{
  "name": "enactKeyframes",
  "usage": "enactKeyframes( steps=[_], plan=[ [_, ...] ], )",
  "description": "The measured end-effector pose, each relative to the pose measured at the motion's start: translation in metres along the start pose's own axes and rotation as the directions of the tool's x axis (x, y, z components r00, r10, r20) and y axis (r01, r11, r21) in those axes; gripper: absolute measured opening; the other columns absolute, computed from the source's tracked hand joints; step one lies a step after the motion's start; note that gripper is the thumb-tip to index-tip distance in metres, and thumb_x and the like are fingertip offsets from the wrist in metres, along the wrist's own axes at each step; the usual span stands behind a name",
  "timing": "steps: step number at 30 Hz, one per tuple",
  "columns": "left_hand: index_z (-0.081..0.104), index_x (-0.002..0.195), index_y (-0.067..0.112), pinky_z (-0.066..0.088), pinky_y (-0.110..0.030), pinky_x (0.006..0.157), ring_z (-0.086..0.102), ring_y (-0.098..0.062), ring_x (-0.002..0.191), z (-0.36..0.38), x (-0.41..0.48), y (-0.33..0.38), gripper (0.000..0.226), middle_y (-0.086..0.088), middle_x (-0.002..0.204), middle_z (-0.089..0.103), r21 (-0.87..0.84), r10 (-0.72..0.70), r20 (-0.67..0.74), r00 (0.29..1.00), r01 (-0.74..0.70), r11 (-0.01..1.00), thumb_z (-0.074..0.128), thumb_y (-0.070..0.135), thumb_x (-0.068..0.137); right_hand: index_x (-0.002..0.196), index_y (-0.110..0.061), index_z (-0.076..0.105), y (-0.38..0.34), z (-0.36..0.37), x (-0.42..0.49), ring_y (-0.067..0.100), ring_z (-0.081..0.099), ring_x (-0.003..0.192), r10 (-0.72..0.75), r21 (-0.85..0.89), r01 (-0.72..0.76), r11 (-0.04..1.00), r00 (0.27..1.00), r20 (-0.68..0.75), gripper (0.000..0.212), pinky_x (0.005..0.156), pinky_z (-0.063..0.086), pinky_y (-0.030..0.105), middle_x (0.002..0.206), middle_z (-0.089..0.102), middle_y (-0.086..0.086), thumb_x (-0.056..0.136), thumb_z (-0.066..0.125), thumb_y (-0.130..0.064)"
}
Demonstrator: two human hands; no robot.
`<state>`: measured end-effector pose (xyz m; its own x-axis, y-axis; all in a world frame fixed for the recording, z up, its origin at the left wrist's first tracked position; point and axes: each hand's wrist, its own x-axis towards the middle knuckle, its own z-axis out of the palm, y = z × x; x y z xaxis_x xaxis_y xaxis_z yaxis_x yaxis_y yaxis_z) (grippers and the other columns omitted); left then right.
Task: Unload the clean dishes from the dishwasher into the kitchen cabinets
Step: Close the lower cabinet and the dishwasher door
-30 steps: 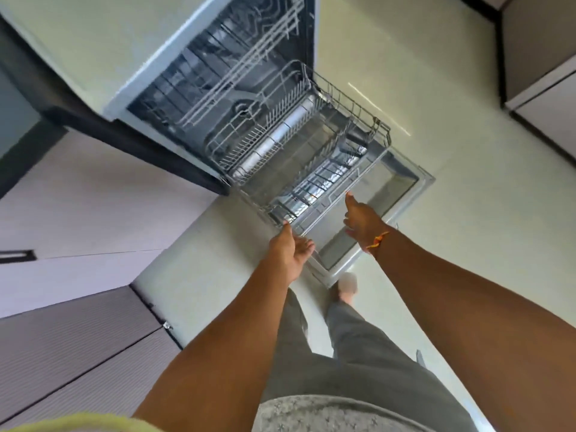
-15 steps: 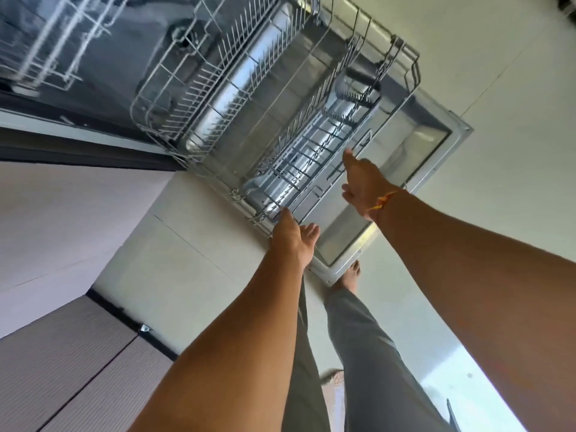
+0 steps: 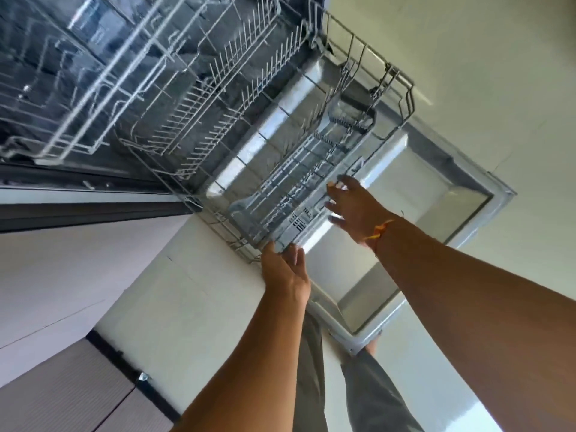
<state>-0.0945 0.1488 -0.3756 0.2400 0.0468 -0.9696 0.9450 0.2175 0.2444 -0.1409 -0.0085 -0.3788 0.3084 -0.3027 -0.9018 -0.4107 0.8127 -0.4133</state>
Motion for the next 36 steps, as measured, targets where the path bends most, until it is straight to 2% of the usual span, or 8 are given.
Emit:
enactKeyframes(
  steps=[3,5,12,15,21,28,32,36],
  plan=[
    [0.056,0.130,0.010,0.054,-0.037,0.088,0.059,-0.026,0.121,0.012,0.015,0.027,0.042,-0.014,0.124,0.062,-0.027,0.031,0.045,0.999,-0.030,0.999,0.052,0.035,0.097,0.148,-0.031,0.029,-0.015,0.025,0.017,0.029,0.047,0.133,-0.033,-0.079,0.042,0.996,0.993,0.112,0.049,0.097,0.043,0.039,0.142,0.048,0.007,0.104,0.044,-0.014],
    [0.056,0.130,0.008,0.051,-0.039,0.097,0.059,-0.025,0.121,0.023,0.022,0.046,0.040,-0.012,0.128,0.062,-0.038,0.038,0.070,0.997,-0.035,0.999,0.049,0.031,0.098,0.155,-0.035,0.021,-0.028,0.041,0.027,0.027,0.045,0.136,-0.043,-0.121,0.062,0.991,0.988,0.148,0.058,0.100,0.040,0.041,0.151,0.043,0.005,0.105,0.044,-0.016],
    [0.045,0.142,0.016,0.042,-0.045,0.105,0.045,-0.018,0.133,0.059,0.053,0.110,0.046,-0.001,0.151,0.041,-0.021,0.073,0.145,0.987,-0.071,0.997,0.050,0.029,0.098,0.157,-0.030,0.016,-0.065,0.088,0.050,0.024,0.045,0.135,-0.109,-0.337,0.192,0.922,0.962,0.250,0.062,0.094,0.053,0.031,0.157,0.036,0.005,0.104,0.045,-0.020],
    [0.042,0.145,0.020,0.036,-0.043,0.107,0.036,-0.016,0.140,0.067,0.064,0.135,0.047,0.003,0.156,0.034,0.059,0.107,0.190,0.976,-0.120,0.991,0.047,0.031,0.099,0.156,-0.024,0.014,-0.065,0.096,0.052,0.031,0.036,0.142,-0.115,-0.290,0.194,0.937,0.957,0.268,0.062,0.113,0.037,0.052,0.159,0.029,0.010,0.102,0.044,-0.017],
    [0.041,0.146,0.022,0.033,-0.042,0.107,0.031,-0.014,0.143,0.086,0.078,0.166,0.047,0.008,0.158,0.029,0.085,0.155,0.229,0.961,-0.178,0.980,0.047,0.033,0.100,0.156,-0.027,0.014,-0.048,0.094,0.049,0.029,0.035,0.143,-0.107,-0.303,0.186,0.934,0.959,0.262,0.065,0.114,0.033,0.055,0.159,0.030,0.005,0.101,0.050,-0.029],
    [0.046,0.142,0.025,0.036,-0.044,0.103,0.037,-0.018,0.140,0.084,0.086,0.180,0.050,0.009,0.154,0.038,0.186,0.161,0.296,0.941,-0.222,0.957,0.057,0.037,0.094,0.157,-0.031,0.014,-0.020,0.067,0.035,0.024,0.031,0.145,-0.050,-0.313,0.131,0.941,0.966,0.254,0.067,0.116,0.031,0.051,0.161,0.026,-0.002,0.101,0.051,-0.037],
    [0.046,0.139,0.027,0.036,-0.042,0.106,0.039,-0.018,0.139,0.080,0.090,0.180,0.046,0.005,0.154,0.036,0.316,0.154,0.286,0.946,-0.245,0.917,0.056,0.040,0.096,0.153,-0.022,0.030,-0.002,0.036,0.019,0.025,0.034,0.144,-0.027,-0.252,0.086,0.964,0.973,0.231,0.049,0.115,0.034,0.047,0.157,0.034,0.006,0.106,0.044,-0.025],
    [0.055,0.116,0.019,0.051,-0.038,0.088,0.061,-0.020,0.105,0.073,0.069,0.119,0.026,-0.005,0.119,0.059,0.497,0.020,0.258,0.966,-0.151,0.854,0.058,0.035,0.096,0.154,-0.027,0.026,0.028,0.004,-0.001,0.024,0.042,0.140,-0.012,-0.127,0.029,0.992,0.991,0.131,0.054,0.108,0.040,0.043,0.154,0.041,0.004,0.104,0.046,-0.032]
  ],
)
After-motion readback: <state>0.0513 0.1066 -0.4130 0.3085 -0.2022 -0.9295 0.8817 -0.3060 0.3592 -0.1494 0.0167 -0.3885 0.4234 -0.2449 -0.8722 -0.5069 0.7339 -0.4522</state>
